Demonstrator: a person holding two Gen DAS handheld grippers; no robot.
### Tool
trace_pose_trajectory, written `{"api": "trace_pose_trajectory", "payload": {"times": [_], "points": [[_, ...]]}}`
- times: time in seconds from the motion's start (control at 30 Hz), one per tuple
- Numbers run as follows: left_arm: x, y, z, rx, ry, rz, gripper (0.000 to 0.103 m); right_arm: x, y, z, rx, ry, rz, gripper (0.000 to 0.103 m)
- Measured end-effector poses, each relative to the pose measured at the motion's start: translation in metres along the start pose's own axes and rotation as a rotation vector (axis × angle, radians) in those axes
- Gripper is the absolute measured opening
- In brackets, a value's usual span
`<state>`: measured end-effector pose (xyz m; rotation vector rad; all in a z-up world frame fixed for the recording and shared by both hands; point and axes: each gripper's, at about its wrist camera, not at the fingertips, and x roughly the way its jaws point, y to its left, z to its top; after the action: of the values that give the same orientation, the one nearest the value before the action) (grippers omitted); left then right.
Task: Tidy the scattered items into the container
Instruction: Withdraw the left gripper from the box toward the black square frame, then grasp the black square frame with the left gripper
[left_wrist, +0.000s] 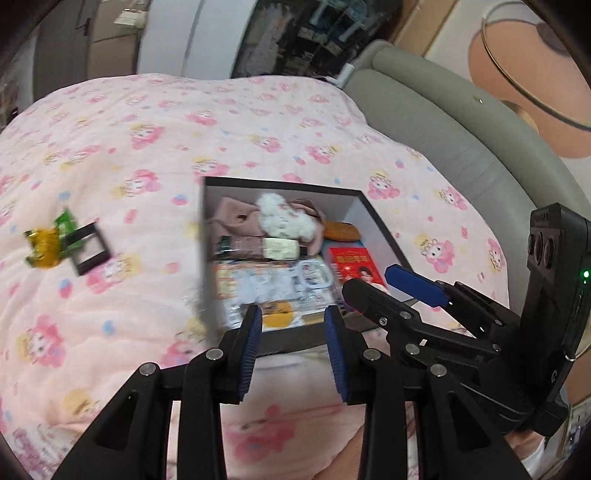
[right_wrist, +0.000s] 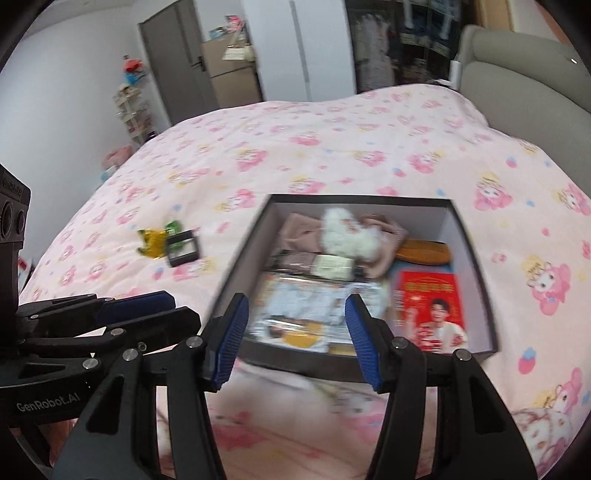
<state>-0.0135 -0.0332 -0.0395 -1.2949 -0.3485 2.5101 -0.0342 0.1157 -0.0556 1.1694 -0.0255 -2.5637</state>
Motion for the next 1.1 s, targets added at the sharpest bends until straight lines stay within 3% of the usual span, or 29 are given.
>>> {"api": "trace_pose_trajectory", "payload": {"times": [0.23,0.43,0.67,0.77,0.9,1.1], "points": [[-0.037,0.071,-0.02,-0.126,-0.052,0.058,0.031,0.027,0.076,0.003,-0.094,0.032,0.103,0.056],[-0.042,0.141,-0.025,-0.283,-0.082,0.079,0.031,0.073,0.129,0.016,-0.147,0.083,0.193,0.056],[0.019,0.25,0.006,-0.596,0.009,0.19,0.031,0.167,0.165,0.055,-0.111,0.156,0.171,0.056],[0.05,0.282,0.02,-0.662,0.035,0.225,0.031,0.221,0.17,0.063,-0.093,0.236,0.147,0.056],[0.083,0.309,0.033,-0.753,0.068,0.191,0.031,0.279,0.171,0.069,-0.084,0.288,0.085,0.056],[0.115,0.329,0.042,-0.789,0.083,0.15,0.03,0.334,0.163,0.067,0.008,0.369,0.148,0.056]]}}
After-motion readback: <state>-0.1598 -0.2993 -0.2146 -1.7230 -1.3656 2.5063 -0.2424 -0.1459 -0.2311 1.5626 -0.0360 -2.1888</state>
